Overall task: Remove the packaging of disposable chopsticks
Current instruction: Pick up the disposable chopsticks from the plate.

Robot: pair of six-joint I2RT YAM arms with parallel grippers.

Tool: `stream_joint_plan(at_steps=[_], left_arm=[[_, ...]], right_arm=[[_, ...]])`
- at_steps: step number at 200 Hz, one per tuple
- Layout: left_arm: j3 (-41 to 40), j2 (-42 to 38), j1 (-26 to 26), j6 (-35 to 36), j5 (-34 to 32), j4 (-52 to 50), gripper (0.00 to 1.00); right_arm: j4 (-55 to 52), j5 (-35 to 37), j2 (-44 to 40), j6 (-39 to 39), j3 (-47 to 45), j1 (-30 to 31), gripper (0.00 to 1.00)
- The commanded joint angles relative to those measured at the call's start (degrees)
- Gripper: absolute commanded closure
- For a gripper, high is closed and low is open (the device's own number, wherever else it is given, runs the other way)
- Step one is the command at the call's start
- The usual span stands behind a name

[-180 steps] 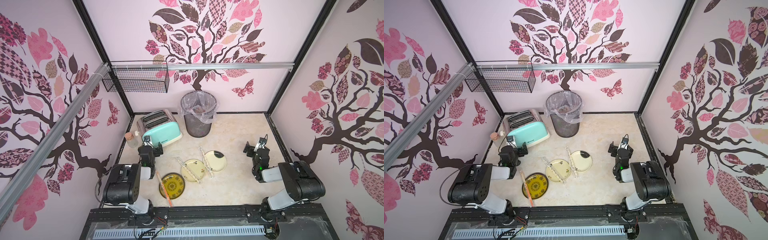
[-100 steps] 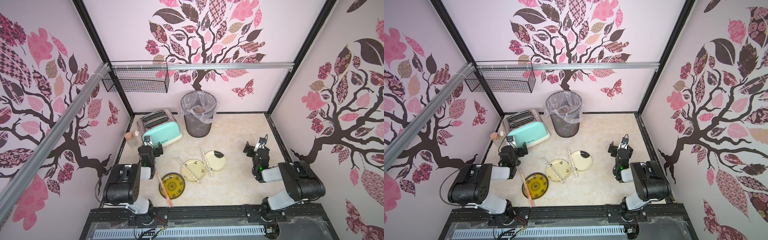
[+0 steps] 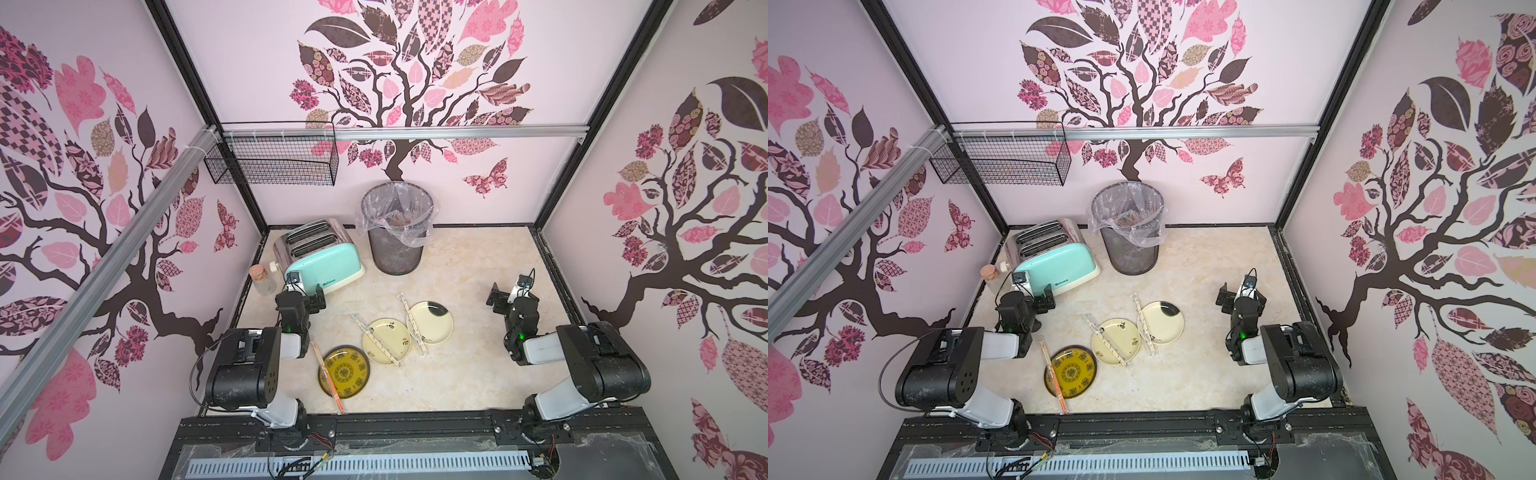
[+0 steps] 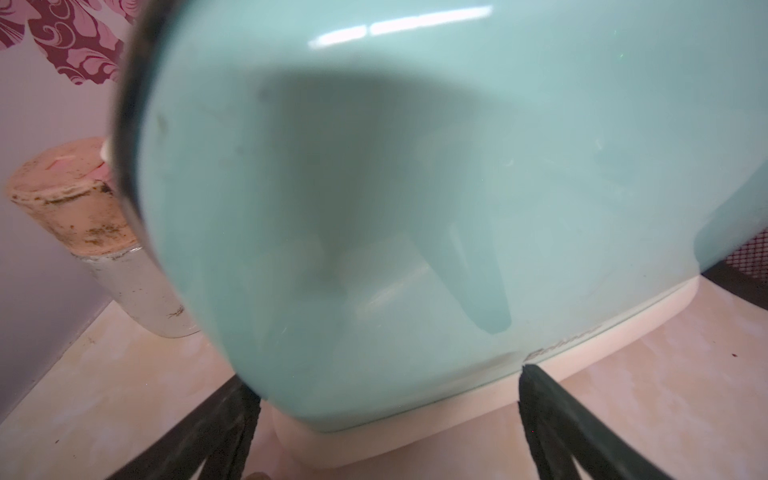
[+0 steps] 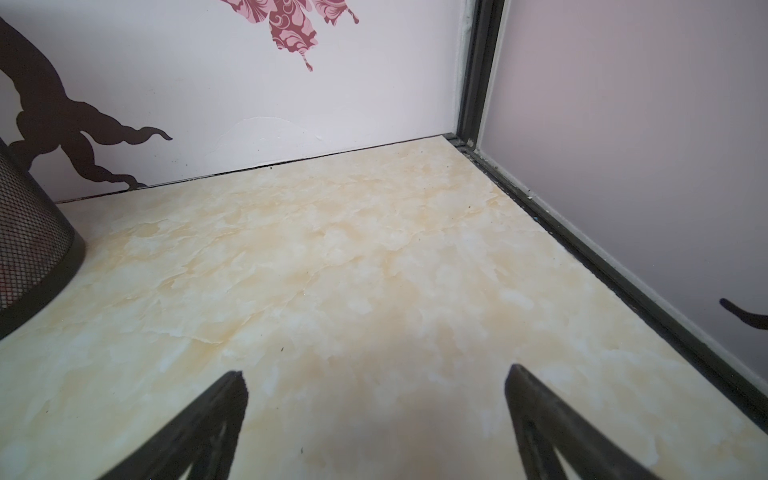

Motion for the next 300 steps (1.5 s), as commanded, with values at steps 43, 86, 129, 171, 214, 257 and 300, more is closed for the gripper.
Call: stream_joint_plan(at_steps=[43,86,129,171,214,257,300], left_arm=[[8.5,-20.4,-6.9,-2.4,-20.6,-28.7,0.15],[11.0,-35.0,-7.6,-15.3,-7.6,-41.8,0.32],[21.3,-33.5,-24.7,-12.2,10.5,-51.2,0.37],[32.7,-28.9,-32.2,-4.1,28.3,-69.4,0.35],[33.7,-25.7,-32.2,2.5,35.4,-78.4,0.34],[35.1,-21.2,-32.0,2.9,33.3,-81.0,0.37],[35.4,-20.3,-31.7,3.4,31.2,-83.3,0.38]], right_arm=[[-30.6,3.7,-16.7,9.5,8.3,0.9,0.0],[-47.3,-18.0,-24.6,25.0,14.7,1.0,0.04],[-61.4,-27.7,-17.3,21.3,23.7,12.1,0.24],[-67.1,-31.8,-8.1,17.9,27.9,22.0,0.3],[-68.2,-35.0,0.7,16.6,30.9,26.3,0.39],[-69.6,-34.4,5.2,16.1,34.0,28.7,0.42],[-70.4,-34.6,8.0,14.8,36.4,29.2,0.46]])
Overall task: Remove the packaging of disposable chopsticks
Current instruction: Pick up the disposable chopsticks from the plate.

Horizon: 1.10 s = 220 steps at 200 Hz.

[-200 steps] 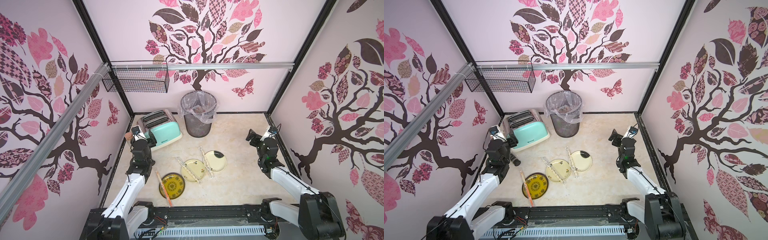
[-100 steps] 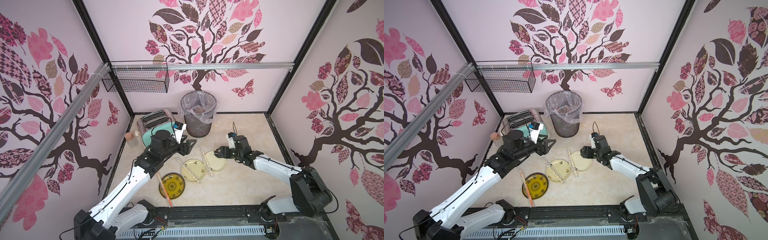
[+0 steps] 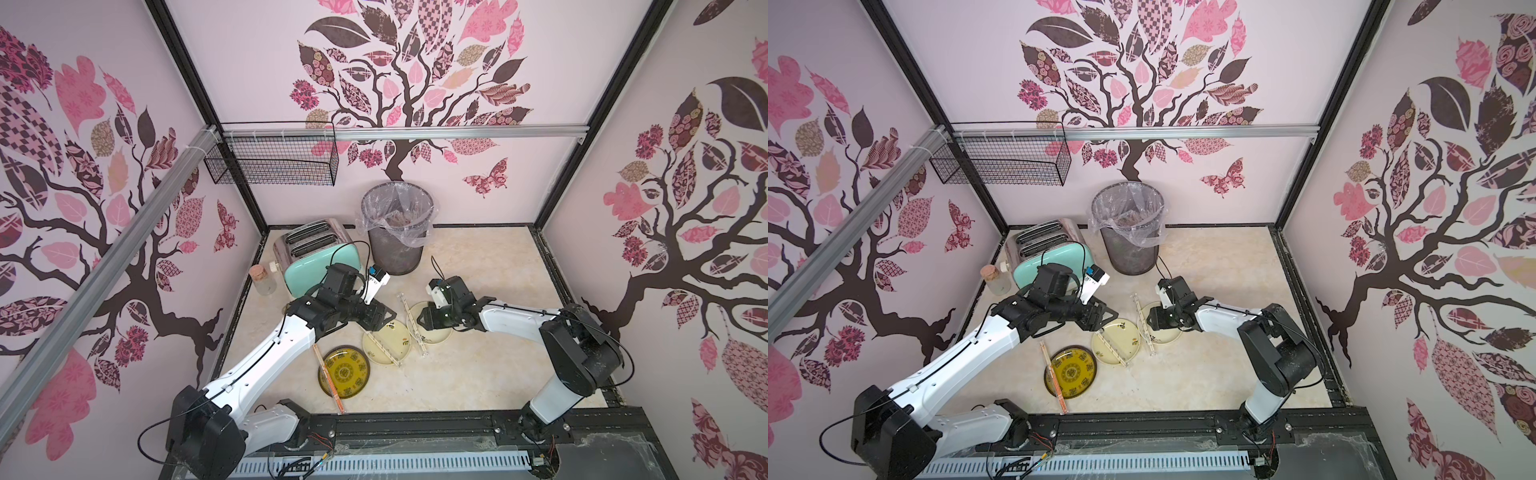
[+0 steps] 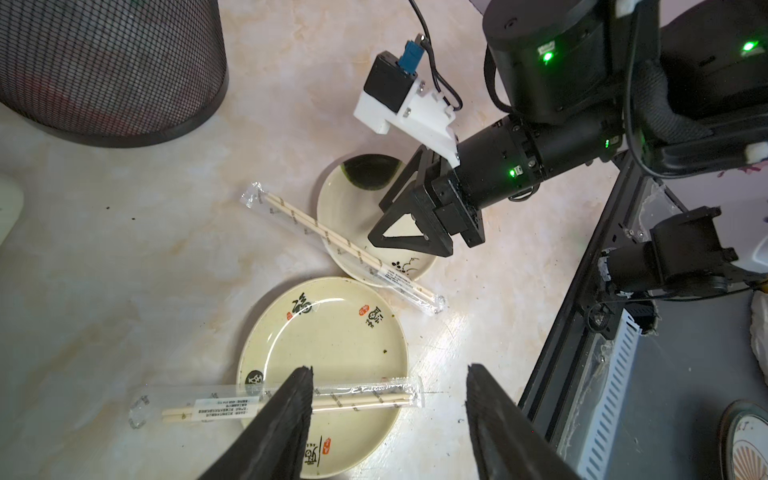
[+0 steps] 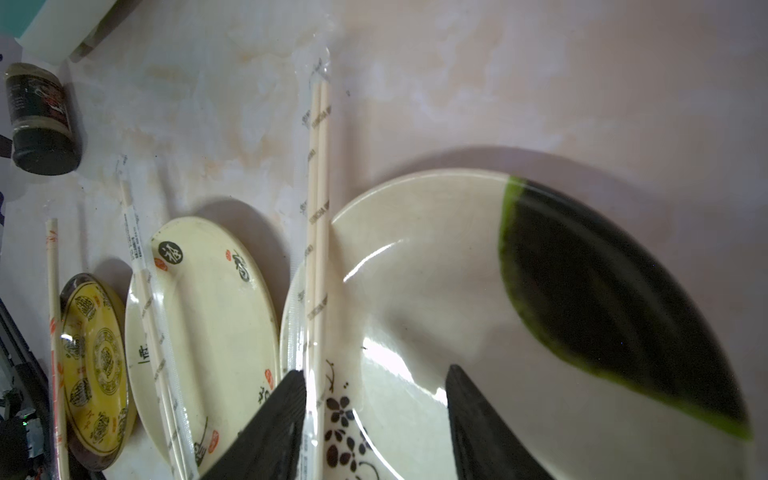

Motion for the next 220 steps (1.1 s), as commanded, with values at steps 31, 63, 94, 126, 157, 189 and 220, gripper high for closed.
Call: stream_joint_plan(at_steps=[31,63,94,126,157,189,220], left_arm=[[2.4,1.1,2.0,0.9,-1.0,-3.7,0.38],[2.7,2.1,2.2,0.8,-0.1,-4.1,0.38],[3.1,2.7,2.5,0.4,-0.1,-4.7,0.37],[3.1,3.2,2.7,-0.1,0.0,-4.8,0.37],[3.4,3.8,2.7,-0.4,0.1,-5.0,0.36],[3.7,4.4,2.7,-0.7,1.0,-5.1,0.34],[3.5,3.9,2.8,-1.0,1.7,-4.7,0.34]], right_arm=[[-2.9,-0.8,3.6,-1.4,4.3,1.6,0.49],[-4.8,1.4,6.3,-1.6,6.7,3.8,0.54],[-5.4,2.6,8.0,-1.1,7.9,4.0,0.6],[-7.6,8.4,7.9,-0.6,7.8,4.0,0.7],[-8.7,12.9,6.0,-0.7,6.2,4.0,0.73],[-8.4,12.1,5.9,-1.2,5.5,4.0,0.78],[-8.2,11.6,5.9,-1.3,5.4,4.0,0.87]])
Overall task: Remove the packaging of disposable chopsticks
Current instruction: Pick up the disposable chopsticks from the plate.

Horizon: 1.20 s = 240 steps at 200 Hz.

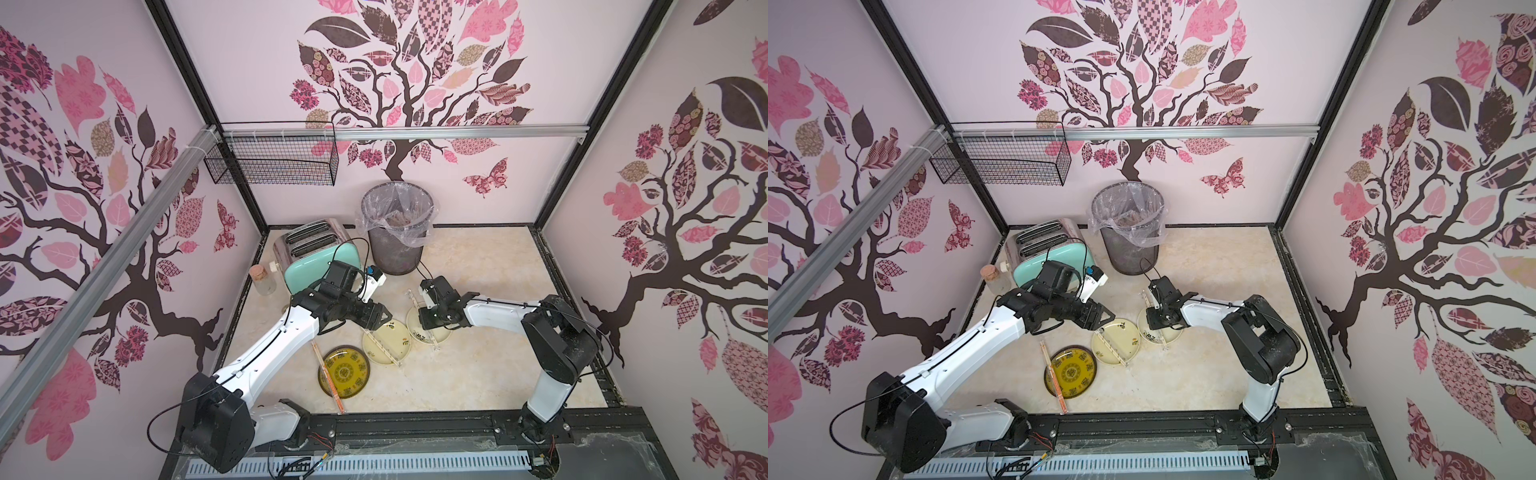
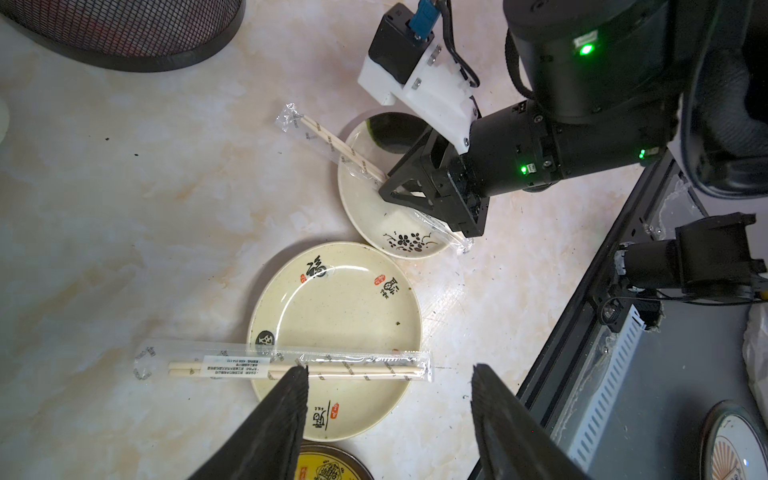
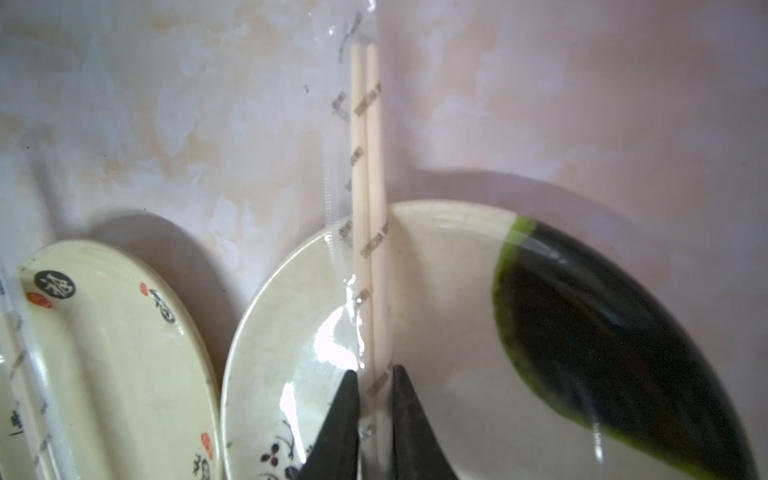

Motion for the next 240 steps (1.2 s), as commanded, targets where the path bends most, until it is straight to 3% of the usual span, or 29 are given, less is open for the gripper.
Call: stream_joint_plan(at_steps=[1,39,89,114,159,187,209,240], left_arm=[[1.2,-0.3,0.2,-0.2,1.3,0.4,0.34],[1.1,-1.4,0.3,-0.5,1.7,0.9,0.33],[1.6,-7.0,0.5,-4.9,-1.8,5.5,0.37],[2.3,-7.6,1.5,-10.1,3.2,13.7,0.38],[8.3,-1.1,0.9,-21.8,16.3,34.0,0.4],[12.7,2.9,-2.0,-22.5,20.7,39.5,0.38],[15.6,5.6,-3.6,-23.0,22.7,40.7,0.37],[17.1,8.2,-5.0,-26.0,24.5,45.2,0.45]], right_arm=[[-2.3,0.9,-0.4,0.0,-0.9,0.0,0.87],[-3.1,0.8,-4.5,-0.6,-1.2,0.0,1.0],[-0.3,2.0,-22.3,-1.6,-7.3,0.0,1.0],[7.3,-0.2,-33.4,-3.3,-11.8,-0.2,1.0],[27.5,-9.0,-47.9,-2.7,-19.1,-1.9,1.0],[38.2,-15.7,-49.6,0.2,-21.0,-5.9,1.0],[40.7,-18.1,-49.3,0.5,-21.0,-6.8,1.0],[41.7,-19.4,-49.6,0.7,-21.8,-6.8,1.0]])
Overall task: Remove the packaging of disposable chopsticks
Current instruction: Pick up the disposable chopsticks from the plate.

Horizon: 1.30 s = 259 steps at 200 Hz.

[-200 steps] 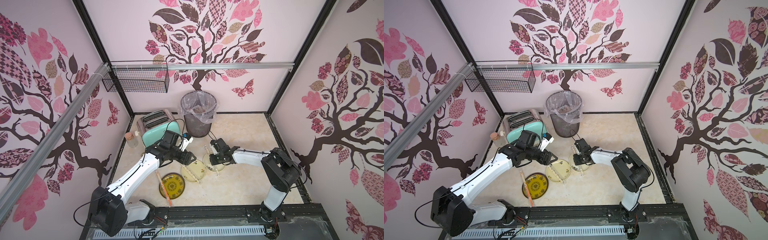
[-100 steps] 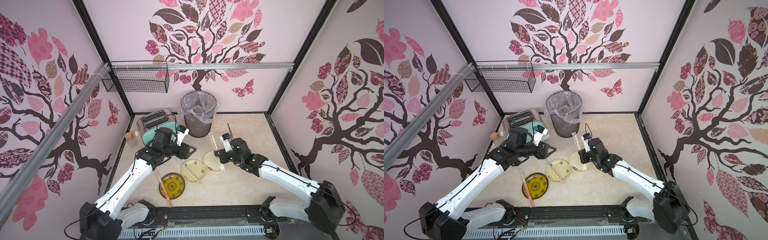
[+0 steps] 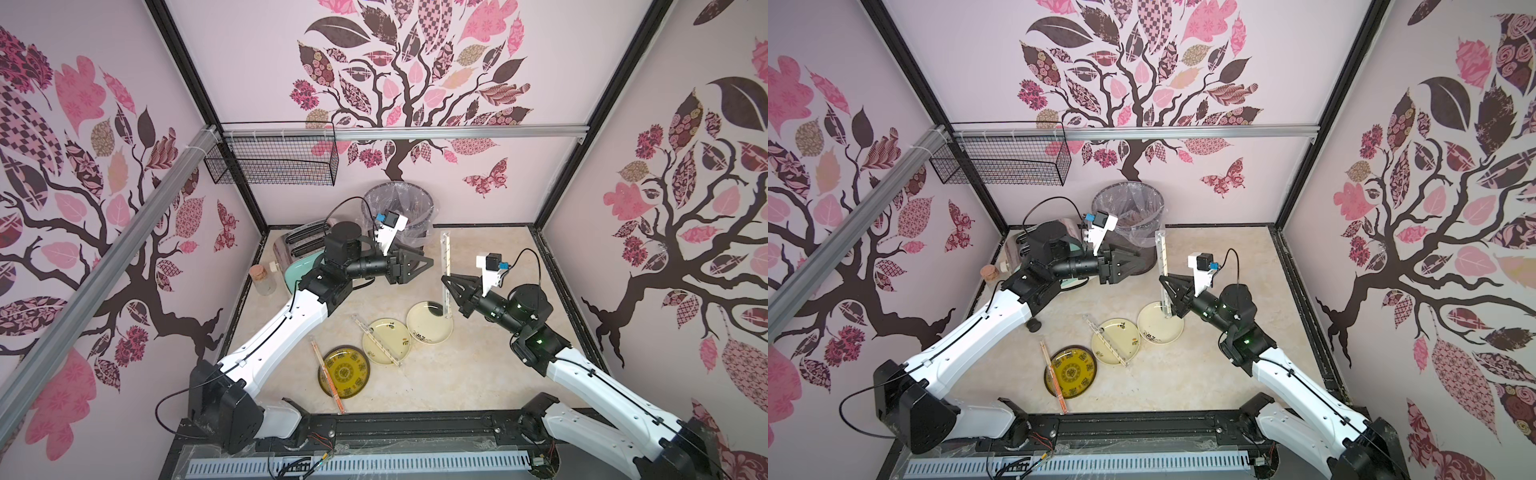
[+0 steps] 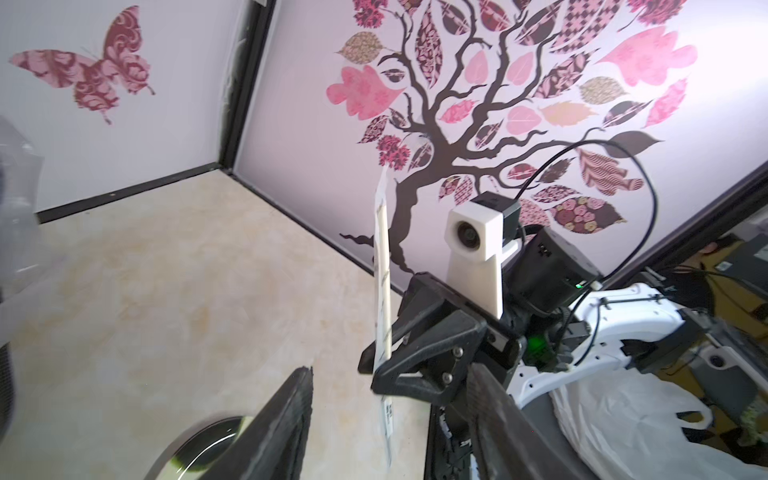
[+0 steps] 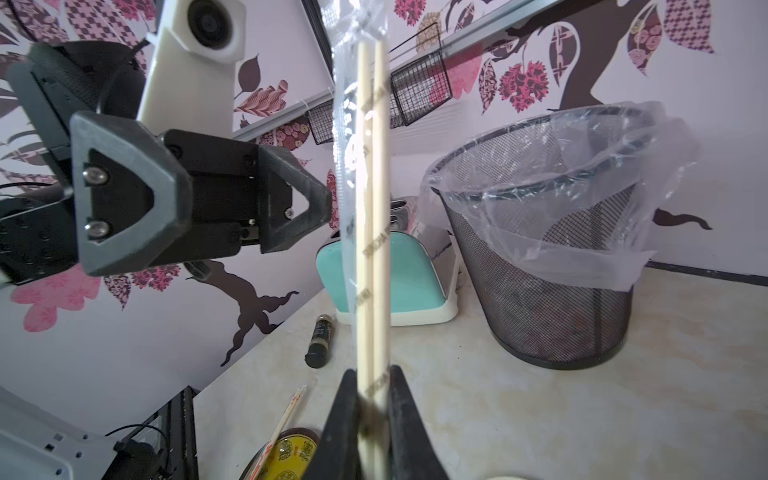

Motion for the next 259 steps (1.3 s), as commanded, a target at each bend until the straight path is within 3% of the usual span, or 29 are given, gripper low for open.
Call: stream_joint_plan(at_steps=[1,69,129,150,163,180,198,224,259], left_arm=[[2.2,1.8,-0.9,-2.6,3.4,5.3,0.45],[8.1,7.1,-2.2,-3.3,2.0,2.1,0.61],[8.8,8.3,-2.7,-3.1,2.6,1.6,1.0],[9.2,8.3,-2.7,-2.1,2.7,0.9,1.0],[9.1,7.8,-2.8,-1.0,2.5,0.9,1.0],[9.2,6.5,-2.6,0.3,-1.3,-0.3,1.0],[9.5,5.8,-1.5,0.8,-2.1,-0.7,1.0],[10.9,6.3,1.3,-1.4,1.4,0.7,1.0],[12.8,6.9,3.3,-0.2,7.4,-0.8,1.0]], right_arm=[[4.2,-3.5,-0.4,0.8,-0.5,-0.1,1.0],[5.6,-5.8,0.2,1.7,-1.3,-0.1,1.0],[5.6,-5.6,1.2,1.7,-0.7,0.0,1.0],[4.9,-5.1,1.7,2.1,-0.2,-0.1,1.0],[4.4,-4.5,1.6,3.0,-0.7,-0.7,0.76],[5.1,-8.9,1.8,5.8,-2.1,-3.8,0.41],[7.7,-15.6,2.2,9.8,-4.4,-7.1,0.21],[10.6,-21.8,3.0,12.4,-6.8,-8.0,0.18],[16.0,-27.4,7.4,14.1,-5.3,-8.0,0.27]])
